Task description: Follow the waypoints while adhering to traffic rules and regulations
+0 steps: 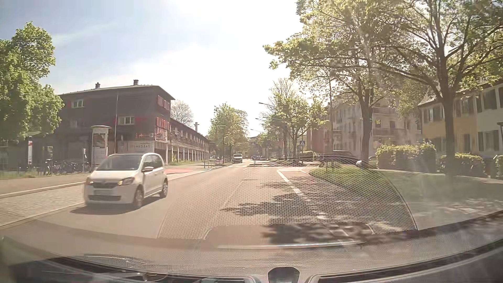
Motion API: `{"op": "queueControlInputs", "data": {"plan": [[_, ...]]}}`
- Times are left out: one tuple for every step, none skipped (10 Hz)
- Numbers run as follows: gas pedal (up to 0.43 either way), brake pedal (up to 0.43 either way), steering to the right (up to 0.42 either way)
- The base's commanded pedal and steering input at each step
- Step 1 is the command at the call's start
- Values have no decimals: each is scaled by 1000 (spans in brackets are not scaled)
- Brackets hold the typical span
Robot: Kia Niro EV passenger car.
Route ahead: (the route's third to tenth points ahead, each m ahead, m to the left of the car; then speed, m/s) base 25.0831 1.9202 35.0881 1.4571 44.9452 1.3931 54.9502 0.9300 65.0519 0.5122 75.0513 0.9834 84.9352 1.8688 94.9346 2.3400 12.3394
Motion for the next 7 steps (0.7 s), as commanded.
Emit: {"op": "queueControlInputs", "data": {"plan": [[20, 0, -2], [20, 0, -1], [20, 0, -1], [20, 0, -1], [20, 0, 0], [20, 0, 0], [20, 0, 0]]}}
